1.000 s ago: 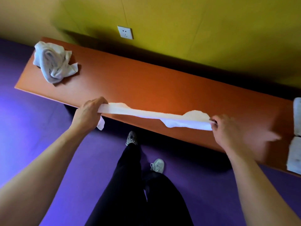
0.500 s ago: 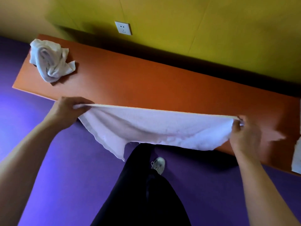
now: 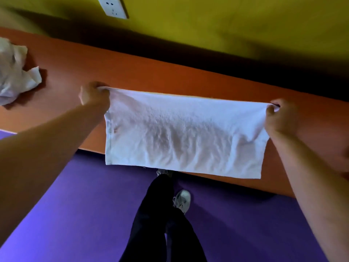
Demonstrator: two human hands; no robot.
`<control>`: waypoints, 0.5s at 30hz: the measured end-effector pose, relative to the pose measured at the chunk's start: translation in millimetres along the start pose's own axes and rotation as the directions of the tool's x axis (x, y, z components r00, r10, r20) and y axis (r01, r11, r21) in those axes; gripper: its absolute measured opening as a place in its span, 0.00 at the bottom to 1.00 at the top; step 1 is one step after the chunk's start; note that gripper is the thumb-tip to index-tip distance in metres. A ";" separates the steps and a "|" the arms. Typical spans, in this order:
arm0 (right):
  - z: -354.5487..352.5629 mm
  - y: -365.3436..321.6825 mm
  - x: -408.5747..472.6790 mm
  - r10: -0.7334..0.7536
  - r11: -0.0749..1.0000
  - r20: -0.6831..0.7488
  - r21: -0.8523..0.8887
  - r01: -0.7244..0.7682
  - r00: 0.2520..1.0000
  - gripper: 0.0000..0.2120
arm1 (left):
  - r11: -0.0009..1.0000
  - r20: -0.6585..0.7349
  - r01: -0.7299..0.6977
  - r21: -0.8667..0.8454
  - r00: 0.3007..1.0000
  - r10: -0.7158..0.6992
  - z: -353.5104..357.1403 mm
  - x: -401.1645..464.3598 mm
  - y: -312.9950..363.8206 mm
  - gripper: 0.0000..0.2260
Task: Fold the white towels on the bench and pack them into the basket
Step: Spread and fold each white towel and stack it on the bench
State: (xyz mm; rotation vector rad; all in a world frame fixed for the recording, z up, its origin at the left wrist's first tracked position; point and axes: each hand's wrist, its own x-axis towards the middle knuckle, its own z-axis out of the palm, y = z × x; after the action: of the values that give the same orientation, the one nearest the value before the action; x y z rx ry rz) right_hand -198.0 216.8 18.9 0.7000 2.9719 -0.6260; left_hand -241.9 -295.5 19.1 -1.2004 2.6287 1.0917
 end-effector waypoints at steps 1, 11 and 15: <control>5.9 0.1 7.1 0.016 1.000 -0.001 -0.008 -0.016 1.000 0.12 | 1.000 0.003 -0.021 0.023 1.000 0.021 8.5 11.5 1.0 0.11; 43.5 11.0 75.2 0.096 0.993 0.016 0.070 -0.097 0.995 0.13 | 0.971 0.054 -0.173 0.166 0.985 0.166 86.1 82.8 49.4 0.11; 46.9 14.3 92.7 0.119 0.985 0.044 0.120 -0.124 0.992 0.14 | 0.913 0.155 -0.336 0.230 0.939 0.307 104.7 75.6 54.9 0.23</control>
State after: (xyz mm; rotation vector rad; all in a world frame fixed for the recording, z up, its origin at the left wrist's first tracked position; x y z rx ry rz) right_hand -278.2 249.5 -40.2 0.8605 2.8502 -0.8079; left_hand -356.0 -254.4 -51.6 -0.6502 2.8290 0.7942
